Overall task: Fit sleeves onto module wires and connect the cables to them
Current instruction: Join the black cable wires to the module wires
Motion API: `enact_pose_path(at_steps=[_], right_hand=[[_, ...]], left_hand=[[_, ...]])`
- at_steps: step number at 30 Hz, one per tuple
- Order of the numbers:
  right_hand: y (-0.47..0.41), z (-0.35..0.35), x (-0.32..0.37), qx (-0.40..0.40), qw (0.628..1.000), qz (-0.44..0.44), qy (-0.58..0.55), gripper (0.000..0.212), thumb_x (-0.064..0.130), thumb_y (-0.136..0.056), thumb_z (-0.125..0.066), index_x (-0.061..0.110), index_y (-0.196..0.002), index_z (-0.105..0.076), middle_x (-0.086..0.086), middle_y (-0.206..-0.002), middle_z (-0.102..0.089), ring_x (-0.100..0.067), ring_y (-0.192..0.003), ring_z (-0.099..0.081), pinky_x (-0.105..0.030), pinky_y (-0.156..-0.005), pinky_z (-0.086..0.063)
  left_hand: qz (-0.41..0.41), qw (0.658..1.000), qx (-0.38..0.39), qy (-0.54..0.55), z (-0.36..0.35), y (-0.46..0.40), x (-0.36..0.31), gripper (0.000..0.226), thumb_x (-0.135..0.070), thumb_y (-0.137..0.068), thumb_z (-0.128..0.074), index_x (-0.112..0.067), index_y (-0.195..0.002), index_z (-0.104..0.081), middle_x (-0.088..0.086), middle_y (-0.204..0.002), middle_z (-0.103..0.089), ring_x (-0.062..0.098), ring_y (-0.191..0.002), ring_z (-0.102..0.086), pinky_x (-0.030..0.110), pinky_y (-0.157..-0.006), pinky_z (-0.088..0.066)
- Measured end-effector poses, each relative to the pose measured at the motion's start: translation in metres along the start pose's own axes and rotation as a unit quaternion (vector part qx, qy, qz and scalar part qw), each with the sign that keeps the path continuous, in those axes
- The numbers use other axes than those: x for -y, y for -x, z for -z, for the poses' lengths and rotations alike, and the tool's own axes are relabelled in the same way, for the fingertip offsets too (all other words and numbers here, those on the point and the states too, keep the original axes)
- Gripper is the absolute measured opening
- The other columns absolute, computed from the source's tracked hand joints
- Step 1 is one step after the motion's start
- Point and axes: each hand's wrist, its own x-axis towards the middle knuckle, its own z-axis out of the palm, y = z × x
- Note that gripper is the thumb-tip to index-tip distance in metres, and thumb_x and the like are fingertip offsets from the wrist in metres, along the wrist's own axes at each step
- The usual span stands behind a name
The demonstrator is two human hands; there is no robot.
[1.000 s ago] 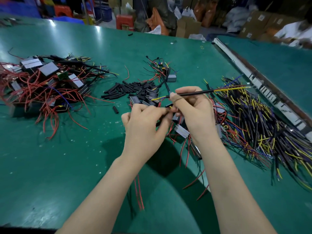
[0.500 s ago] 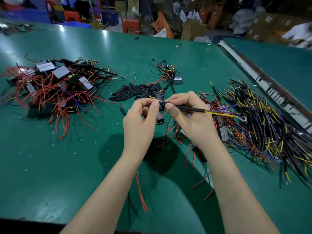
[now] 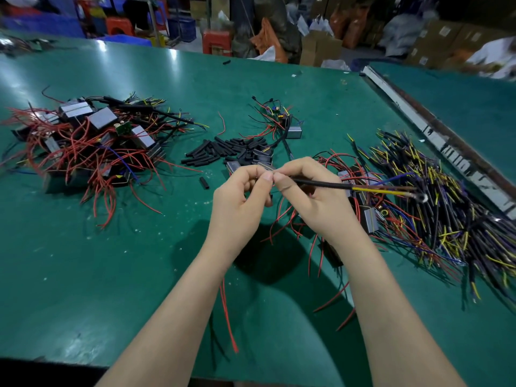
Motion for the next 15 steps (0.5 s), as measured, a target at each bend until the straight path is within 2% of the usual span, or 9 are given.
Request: enact_pose_path(at_steps=[4,6,11,13,15], right_hand=[[-0.001,0.001,-0.004,0.025,0.997,-0.061,-0.031,0.009,0.014,-0.091,-0.064,0.021,-0.086,-0.066,0.013,-0.082,-0.062,0.005,-0.078,-0.054,-0.013,-0.072,-0.039],[-0.002,0.001,-0.006,0.024,0.998,-0.057,-0.020,0.009,0.014,-0.091,-0.064,0.021,-0.085,-0.066,0.011,-0.083,-0.062,0.007,-0.079,-0.054,-0.011,-0.074,-0.039],[-0.004,0.000,-0.010,-0.002,1.000,-0.029,-0.004,0.007,0.014,-0.090,-0.065,0.011,-0.091,-0.071,0.004,-0.089,-0.061,0.012,-0.086,-0.054,-0.006,-0.081,-0.037],[-0.004,-0.001,-0.012,-0.004,0.999,-0.039,-0.013,0.009,0.015,-0.089,-0.065,0.010,-0.093,-0.072,0.003,-0.090,-0.061,0.012,-0.086,-0.055,-0.007,-0.081,-0.038],[-0.005,-0.001,-0.012,-0.007,0.999,-0.047,-0.013,0.011,0.017,-0.089,-0.065,0.010,-0.094,-0.072,0.002,-0.090,-0.062,0.009,-0.087,-0.056,-0.009,-0.081,-0.039]], left_hand=[[0.016,0.999,-0.003,0.037,-0.001,0.000,0.000,0.011,-0.029,-0.087,-0.051,-0.025,-0.079,-0.058,-0.013,-0.054,-0.055,0.003,-0.054,-0.045,0.021,-0.059,-0.039],[0.017,0.999,0.000,0.038,-0.001,0.000,0.001,0.011,-0.028,-0.088,-0.051,-0.024,-0.080,-0.057,-0.013,-0.054,-0.055,0.004,-0.056,-0.046,0.022,-0.061,-0.039],[0.030,0.999,-0.002,0.042,0.002,-0.002,0.004,0.017,-0.021,-0.097,-0.049,-0.024,-0.084,-0.059,-0.012,-0.055,-0.058,-0.003,-0.051,-0.047,0.010,-0.056,-0.037],[0.031,0.999,-0.004,0.041,0.001,-0.003,0.003,0.013,-0.027,-0.095,-0.050,-0.026,-0.086,-0.059,-0.012,-0.055,-0.059,-0.002,-0.051,-0.048,0.009,-0.055,-0.036],[0.027,0.999,-0.004,0.026,-0.001,-0.002,0.004,0.010,-0.035,-0.089,-0.052,-0.029,-0.087,-0.060,-0.012,-0.057,-0.059,-0.001,-0.055,-0.052,0.015,-0.058,-0.041]])
